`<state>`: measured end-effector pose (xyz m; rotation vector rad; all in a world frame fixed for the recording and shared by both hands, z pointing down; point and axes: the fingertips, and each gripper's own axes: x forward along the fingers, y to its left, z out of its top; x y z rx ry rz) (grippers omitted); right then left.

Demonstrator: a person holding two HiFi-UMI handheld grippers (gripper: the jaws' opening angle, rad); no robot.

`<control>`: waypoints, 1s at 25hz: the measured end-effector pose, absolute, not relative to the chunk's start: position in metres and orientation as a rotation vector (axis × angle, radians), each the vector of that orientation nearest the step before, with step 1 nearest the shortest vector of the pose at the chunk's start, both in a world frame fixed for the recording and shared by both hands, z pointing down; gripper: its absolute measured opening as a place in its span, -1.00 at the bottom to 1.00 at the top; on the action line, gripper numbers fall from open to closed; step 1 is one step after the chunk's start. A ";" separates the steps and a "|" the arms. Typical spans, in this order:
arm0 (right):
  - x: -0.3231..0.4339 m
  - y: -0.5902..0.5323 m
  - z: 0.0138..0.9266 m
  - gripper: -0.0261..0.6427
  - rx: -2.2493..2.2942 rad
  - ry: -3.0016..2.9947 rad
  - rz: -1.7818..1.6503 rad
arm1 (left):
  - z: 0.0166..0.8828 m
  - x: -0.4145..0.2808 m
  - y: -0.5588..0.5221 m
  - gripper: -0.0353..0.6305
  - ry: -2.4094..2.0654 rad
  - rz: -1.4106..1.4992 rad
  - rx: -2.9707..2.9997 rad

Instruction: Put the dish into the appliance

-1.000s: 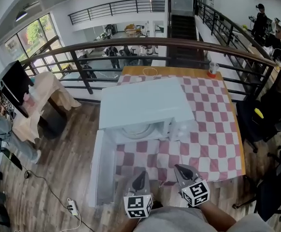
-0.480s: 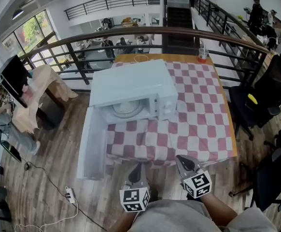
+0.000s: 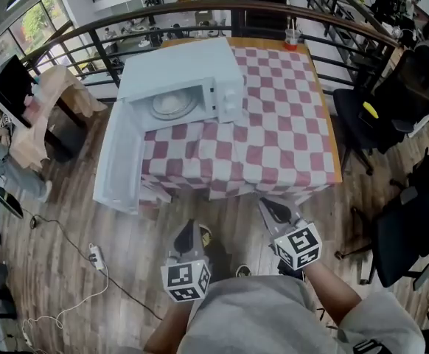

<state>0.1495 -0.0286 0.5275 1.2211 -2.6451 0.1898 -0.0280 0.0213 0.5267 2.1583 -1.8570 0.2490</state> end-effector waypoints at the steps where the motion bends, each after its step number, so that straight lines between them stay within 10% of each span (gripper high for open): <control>1: 0.157 -0.020 0.527 -0.93 1.223 -2.642 0.196 | 0.527 -0.026 0.031 -0.86 -1.862 0.256 2.153; 25: 0.152 0.043 0.527 -0.93 1.299 -2.539 0.301 | 0.508 -0.059 0.075 -0.86 -1.847 0.247 2.135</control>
